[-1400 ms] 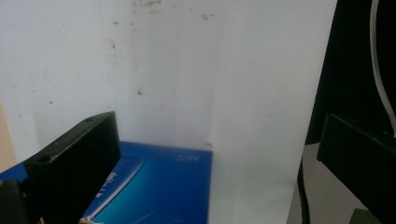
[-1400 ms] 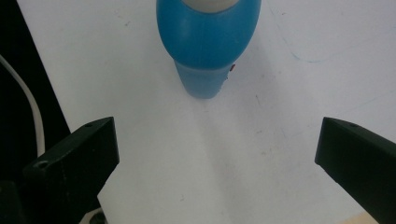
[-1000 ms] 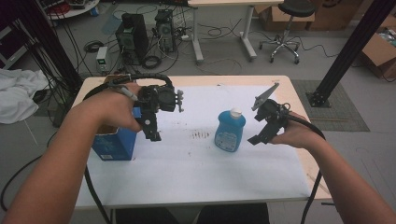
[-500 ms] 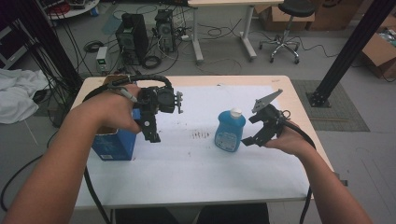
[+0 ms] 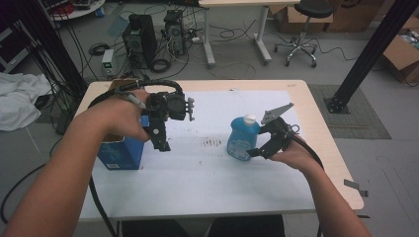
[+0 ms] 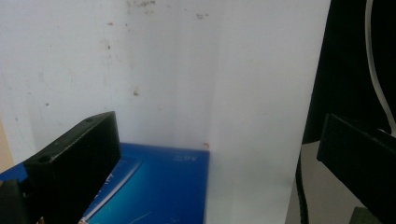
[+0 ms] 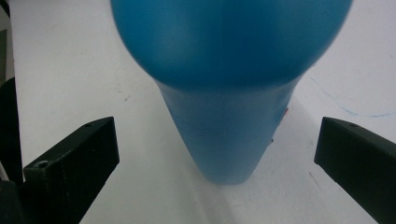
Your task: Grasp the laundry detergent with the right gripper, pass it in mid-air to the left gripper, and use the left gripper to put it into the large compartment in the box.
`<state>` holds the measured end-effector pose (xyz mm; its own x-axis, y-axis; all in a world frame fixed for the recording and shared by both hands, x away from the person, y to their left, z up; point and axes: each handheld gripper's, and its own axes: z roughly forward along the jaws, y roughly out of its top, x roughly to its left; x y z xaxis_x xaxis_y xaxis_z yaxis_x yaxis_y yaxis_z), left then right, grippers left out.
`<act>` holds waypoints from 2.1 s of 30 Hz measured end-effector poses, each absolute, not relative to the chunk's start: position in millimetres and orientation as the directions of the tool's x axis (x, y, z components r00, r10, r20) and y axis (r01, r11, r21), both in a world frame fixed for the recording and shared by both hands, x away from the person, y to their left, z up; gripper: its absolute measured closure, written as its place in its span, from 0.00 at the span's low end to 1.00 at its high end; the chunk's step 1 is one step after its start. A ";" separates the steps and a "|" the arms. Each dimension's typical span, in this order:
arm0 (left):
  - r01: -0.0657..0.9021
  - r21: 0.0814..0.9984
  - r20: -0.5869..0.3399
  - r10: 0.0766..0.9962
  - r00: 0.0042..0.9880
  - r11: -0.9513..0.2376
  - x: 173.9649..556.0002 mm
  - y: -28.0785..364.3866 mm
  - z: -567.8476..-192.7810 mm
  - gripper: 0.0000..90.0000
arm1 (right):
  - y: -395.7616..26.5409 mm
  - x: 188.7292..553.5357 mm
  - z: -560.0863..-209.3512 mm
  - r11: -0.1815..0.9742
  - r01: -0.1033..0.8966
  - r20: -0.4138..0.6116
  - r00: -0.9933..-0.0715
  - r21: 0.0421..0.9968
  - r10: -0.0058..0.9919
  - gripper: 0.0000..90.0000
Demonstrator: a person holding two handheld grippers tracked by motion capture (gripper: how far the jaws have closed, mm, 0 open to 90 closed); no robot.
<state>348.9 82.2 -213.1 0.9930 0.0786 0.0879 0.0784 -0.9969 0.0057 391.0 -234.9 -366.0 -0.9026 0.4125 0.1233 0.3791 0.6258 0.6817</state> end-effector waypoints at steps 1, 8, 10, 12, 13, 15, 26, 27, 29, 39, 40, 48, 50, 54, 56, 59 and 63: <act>0.079 0.006 0.088 0.079 0.993 -0.997 349.0 82.3 -213.1 0.00 | -235.0 391.2 -367.9 0.618 0.375 0.120 -0.903 0.691 0.413 0.00; 0.077 0.002 0.089 0.077 0.993 -0.997 348.1 81.0 -212.5 0.00 | -234.9 392.5 -379.5 0.563 0.370 0.125 -0.896 0.739 0.426 0.00; 0.076 0.002 0.089 0.076 0.993 -0.997 347.8 80.9 -211.9 0.00 | -234.0 392.4 -382.6 0.554 0.369 0.126 -0.896 0.746 0.426 0.00; 0.078 0.001 0.091 0.078 0.993 -0.997 347.7 81.2 -211.4 0.00 | -232.8 392.0 -385.7 0.543 0.366 0.126 -0.895 0.756 0.428 0.00; 0.080 0.001 0.091 0.080 0.993 -0.997 347.7 81.3 -211.2 0.00 | -232.5 391.8 -386.9 0.536 0.363 0.126 -0.895 0.762 0.428 0.00; 0.080 0.000 0.091 0.080 0.993 -0.997 347.5 81.3 -210.7 0.00 | -231.9 391.6 -389.0 0.521 0.356 0.123 -0.895 0.776 0.429 0.00; 0.081 -0.002 0.091 0.081 0.993 -0.997 345.6 81.6 -211.2 0.00 | -226.2 392.0 -401.1 0.455 0.328 0.107 -0.888 0.828 0.446 0.00; 0.083 -0.001 0.090 0.083 0.992 -0.997 345.5 82.1 -211.4 0.00 | -226.0 392.2 -402.3 0.451 0.326 0.109 -0.890 0.831 0.443 0.00; 0.084 -0.002 0.090 0.084 0.992 -0.996 345.4 82.5 -211.7 0.00 | -225.3 391.7 -405.2 0.442 0.325 0.106 -0.886 0.836 0.451 0.00; 0.085 -0.006 0.088 0.084 0.993 -0.996 344.9 82.8 -212.6 0.00 | -222.1 389.8 -411.1 0.385 0.307 0.103 -0.878 0.870 0.468 0.00; 0.084 -0.005 0.089 0.083 0.993 -0.996 344.8 82.9 -212.7 0.00 | -221.9 390.0 -411.8 0.379 0.308 0.105 -0.877 0.872 0.470 0.00; 0.086 -0.010 0.089 0.085 0.992 -0.996 344.4 83.3 -212.7 0.00 | -222.2 389.1 -415.1 0.349 0.299 0.105 -0.871 0.888 0.480 0.02; 0.087 -0.009 0.089 0.086 0.992 -0.996 344.4 83.5 -212.4 0.00 | -222.8 388.5 -415.7 0.341 0.291 0.099 -0.871 0.894 0.482 0.05; 0.088 -0.007 0.093 0.087 0.992 -0.996 344.2 83.7 -212.1 0.00 | -223.8 389.1 -417.7 0.337 0.300 0.107 -0.866 0.892 0.488 0.08; 0.087 -0.003 0.093 0.086 0.992 -0.996 344.3 83.9 -212.1 0.00 | -224.9 389.2 -418.1 0.326 0.300 0.113 -0.867 0.897 0.485 0.10; 0.088 -0.007 0.092 0.087 0.992 -0.996 344.8 84.1 -212.4 0.00 | -224.5 388.7 -418.1 0.323 0.292 0.107 -0.867 0.900 0.486 0.12; 0.088 -0.002 0.098 0.087 0.991 -0.996 344.6 84.3 -212.2 0.00 | -223.6 389.2 -418.4 0.325 0.292 0.107 -0.869 0.899 0.483 0.13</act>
<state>344.6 84.3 -212.2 0.9913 0.0873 0.0981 0.0880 -0.9961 -0.0022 389.2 -223.6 -418.4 -0.8689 0.4834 0.1068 0.2916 0.3255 0.8995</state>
